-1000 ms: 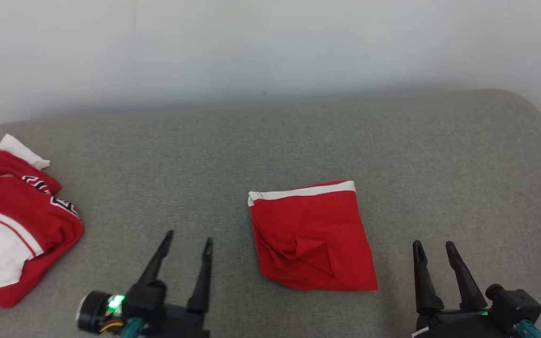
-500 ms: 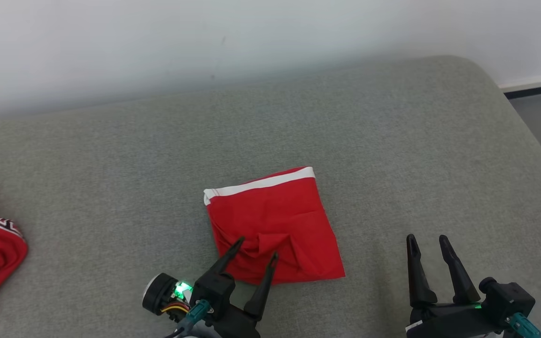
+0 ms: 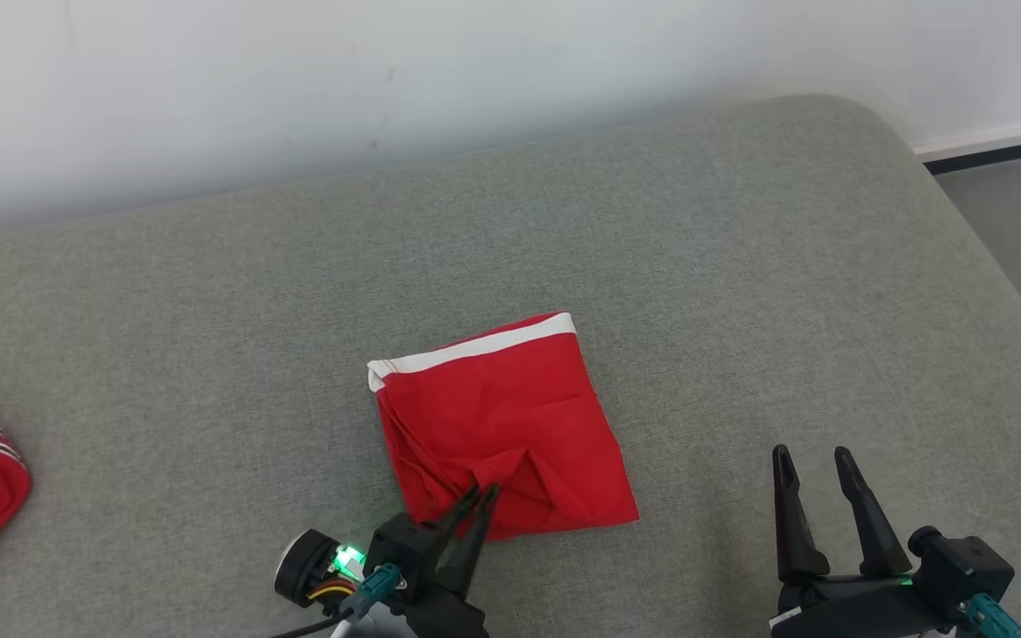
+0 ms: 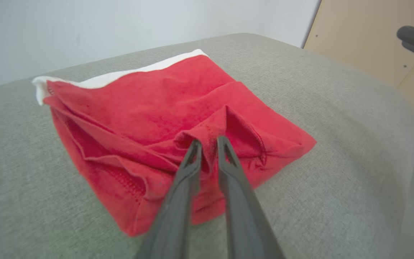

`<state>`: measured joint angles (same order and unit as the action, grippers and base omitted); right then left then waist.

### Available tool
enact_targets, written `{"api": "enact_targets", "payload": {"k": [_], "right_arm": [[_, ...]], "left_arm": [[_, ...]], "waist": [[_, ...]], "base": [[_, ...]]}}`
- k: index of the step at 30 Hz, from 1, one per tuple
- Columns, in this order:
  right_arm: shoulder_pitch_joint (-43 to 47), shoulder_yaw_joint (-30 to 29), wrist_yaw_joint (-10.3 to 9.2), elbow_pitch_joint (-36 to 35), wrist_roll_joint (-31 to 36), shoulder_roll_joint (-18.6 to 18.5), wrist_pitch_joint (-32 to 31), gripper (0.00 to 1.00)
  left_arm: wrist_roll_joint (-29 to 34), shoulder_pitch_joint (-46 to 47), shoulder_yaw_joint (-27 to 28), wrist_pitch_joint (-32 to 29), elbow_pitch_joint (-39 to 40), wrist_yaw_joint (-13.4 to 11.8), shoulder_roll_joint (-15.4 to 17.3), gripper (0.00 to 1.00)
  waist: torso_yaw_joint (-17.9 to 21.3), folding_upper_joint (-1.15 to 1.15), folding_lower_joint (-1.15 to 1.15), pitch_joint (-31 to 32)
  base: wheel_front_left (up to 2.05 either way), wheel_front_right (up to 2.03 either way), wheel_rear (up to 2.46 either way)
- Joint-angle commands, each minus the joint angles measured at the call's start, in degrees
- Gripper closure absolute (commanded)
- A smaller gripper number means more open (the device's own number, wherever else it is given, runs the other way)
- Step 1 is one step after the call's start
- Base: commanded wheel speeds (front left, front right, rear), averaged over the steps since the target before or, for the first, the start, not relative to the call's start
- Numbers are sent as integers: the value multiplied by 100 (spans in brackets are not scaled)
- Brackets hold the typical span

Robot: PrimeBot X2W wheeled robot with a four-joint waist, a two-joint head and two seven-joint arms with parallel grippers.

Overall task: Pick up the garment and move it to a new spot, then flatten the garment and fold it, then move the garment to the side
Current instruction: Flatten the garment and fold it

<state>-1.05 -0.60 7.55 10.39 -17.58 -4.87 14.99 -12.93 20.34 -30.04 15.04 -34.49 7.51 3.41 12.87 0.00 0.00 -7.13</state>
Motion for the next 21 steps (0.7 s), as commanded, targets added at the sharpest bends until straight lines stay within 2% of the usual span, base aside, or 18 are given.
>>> {"api": "enact_targets", "payload": {"k": [1, 13, 14, 15, 16, 17, 18, 21], "right_arm": [[46, 8, -14, -10, 27, 23, 25, 0], [163, -76, -14, 39, 32, 44, 25, 0], [165, -80, -14, 47, 30, 45, 25, 0], [171, -87, -14, 60, 27, 45, 25, 0], [172, -84, -14, 77, 28, 45, 25, 0], [177, -81, -14, 90, 29, 44, 25, 0], [180, -75, -14, 110, 29, 39, 25, 0], [189, -63, -14, 157, 29, 15, 25, 0]], "left_arm": [[-19, 40, -4, 21, -17, -5, 6, 100], [26, -504, -12, 21, 506, -5, 268, 100], [25, -577, -12, 21, 539, -5, 293, 96], [16, -646, -9, 21, 553, -7, 310, 89], [15, -699, -2, 21, 555, -17, 326, 75], [45, -734, -5, 21, 560, -39, 340, 29], [34, -783, -3, 21, 550, -38, 332, 0], [4, -941, 42, 21, 706, -54, 273, 0]], "waist": [[-63, 0, 0, 25], [-488, 0, 0, 138], [-506, 0, 0, 140], [-527, 0, 0, 145], [-541, 0, 0, 150], [-554, 0, 0, 159], [-564, 0, 0, 165], [-583, 0, 0, 204]], "base": [[0, 0, 0], [0, 0, 0], [0, 0, 0], [0, 0, 0], [0, 0, 0], [0, 0, 0], [0, 0, 0], [0, 0, 0]]}}
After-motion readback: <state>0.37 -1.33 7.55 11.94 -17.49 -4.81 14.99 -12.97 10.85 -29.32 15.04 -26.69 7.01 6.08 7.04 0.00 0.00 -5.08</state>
